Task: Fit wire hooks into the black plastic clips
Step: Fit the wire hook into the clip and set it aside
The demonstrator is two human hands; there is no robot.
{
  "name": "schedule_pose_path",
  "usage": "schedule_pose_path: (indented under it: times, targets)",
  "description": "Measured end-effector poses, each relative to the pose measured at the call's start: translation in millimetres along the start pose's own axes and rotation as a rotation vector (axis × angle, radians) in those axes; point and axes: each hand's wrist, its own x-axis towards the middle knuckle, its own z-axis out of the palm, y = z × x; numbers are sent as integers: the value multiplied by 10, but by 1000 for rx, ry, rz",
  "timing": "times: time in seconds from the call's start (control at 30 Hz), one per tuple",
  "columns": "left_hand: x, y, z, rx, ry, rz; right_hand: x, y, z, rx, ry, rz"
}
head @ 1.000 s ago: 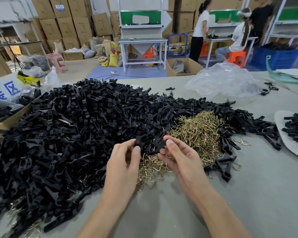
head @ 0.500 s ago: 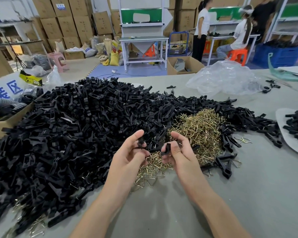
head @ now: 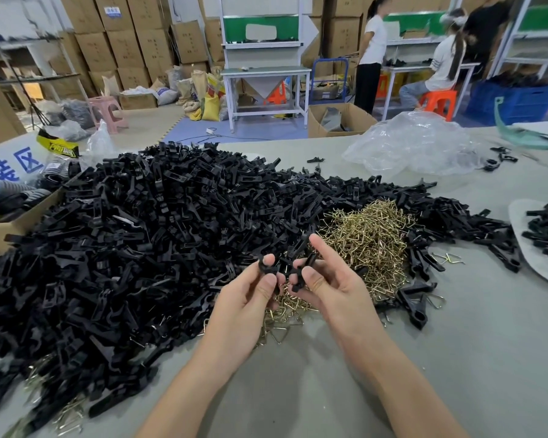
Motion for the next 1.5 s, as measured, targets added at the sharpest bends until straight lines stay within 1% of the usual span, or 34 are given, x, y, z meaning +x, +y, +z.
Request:
schedule_pose_path:
  times: [0.1, 0.23, 0.3, 0.37, 0.47, 0.6, 0.67, 0.77, 0.83, 0.97, 1.13, 1.23, 1.37, 1.43, 1.5]
  targets:
    - [-7, 22, -9, -1, 4, 21, 23, -8, -10, 43, 5, 25]
    - [-6, 13, -24, 110, 49, 89, 38, -15, -16, 92, 8, 65]
    - [-4, 4, -26, 104, 49, 75, 39, 8, -18, 83, -17, 83]
    - [-16, 2, -15, 82, 7, 57, 35, 30, -17, 68, -41, 101]
    - [-16, -21, 1, 29, 40, 2, 32, 56, -18, 54, -52, 123]
    - [-28, -6, -17, 102, 35, 52, 34, 73, -30, 60, -47, 128]
    - [-42, 15, -16, 42, 5, 30, 33, 68, -35, 65, -46, 127]
    - [-34, 22, -17, -155, -30, -31, 23, 53, -29, 113, -43, 138]
    - [-28, 28, -19, -191, -31, -31, 19, 55, -29, 130, -45, 146]
    - [-15, 0, -3, -28, 10, 24, 14, 66, -20, 109, -45, 153]
    - [-13, 8, 5, -36, 11, 42, 23, 47, -23, 104, -40, 121]
    - [1, 32, 0, -35, 79, 17, 13, 64, -17, 36, -89, 97]
    - [9, 19, 4, -48, 167, -15, 8, 87, -7, -7, -97, 90]
    - [15, 0, 3, -45, 169, -25, 6, 96, 1, -2, -100, 96]
    - [8, 8, 18, -80, 138, -63, 2, 107, 6, 14, -110, 98]
